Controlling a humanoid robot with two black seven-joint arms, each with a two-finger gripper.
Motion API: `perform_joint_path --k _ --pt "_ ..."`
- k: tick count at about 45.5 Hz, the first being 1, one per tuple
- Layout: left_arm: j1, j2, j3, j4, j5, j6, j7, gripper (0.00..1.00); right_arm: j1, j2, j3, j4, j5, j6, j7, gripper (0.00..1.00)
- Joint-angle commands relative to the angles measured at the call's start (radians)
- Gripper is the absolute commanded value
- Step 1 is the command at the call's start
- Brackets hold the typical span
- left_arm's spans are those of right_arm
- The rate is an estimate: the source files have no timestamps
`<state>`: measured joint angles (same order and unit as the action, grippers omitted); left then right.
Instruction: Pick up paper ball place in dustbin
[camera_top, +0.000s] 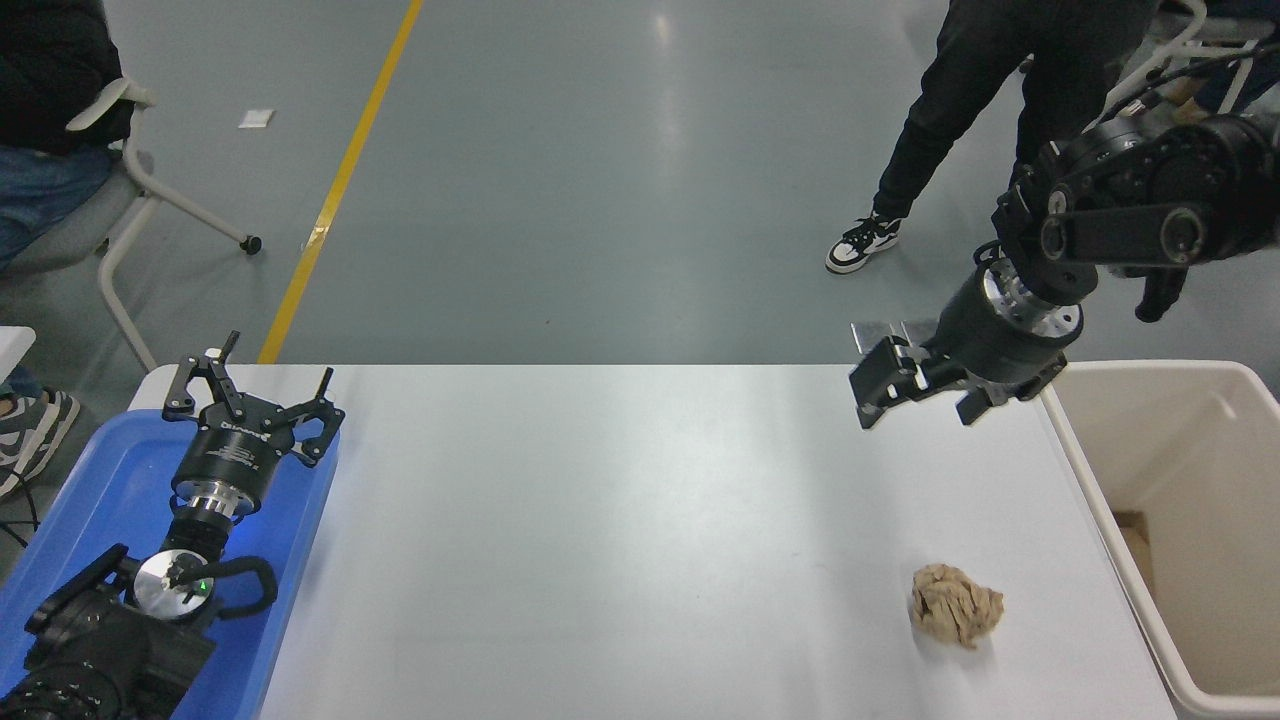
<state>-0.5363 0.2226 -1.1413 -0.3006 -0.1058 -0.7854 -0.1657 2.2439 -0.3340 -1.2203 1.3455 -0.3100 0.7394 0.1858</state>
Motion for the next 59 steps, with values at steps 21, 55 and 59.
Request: perform_joint_path --k 21,55,59 --pt "0.001 0.0 0.0 0.0 0.0 0.0 0.0 0.99 0.241 -0.186 -0.019 0.072 -0.284 0.046 0.008 1.0" --pt "-0.001 0.0 0.0 0.0 0.0 0.0 0.0 0.99 -0.529 -0.304 0.257 -0.009 -0.475 -0.126 -0.029 1.0" --pt "-0.001 0.0 0.0 0.0 0.0 0.0 0.0 0.99 -0.676 -0.277 0.364 -0.072 -0.475 -0.17 -0.048 1.0"
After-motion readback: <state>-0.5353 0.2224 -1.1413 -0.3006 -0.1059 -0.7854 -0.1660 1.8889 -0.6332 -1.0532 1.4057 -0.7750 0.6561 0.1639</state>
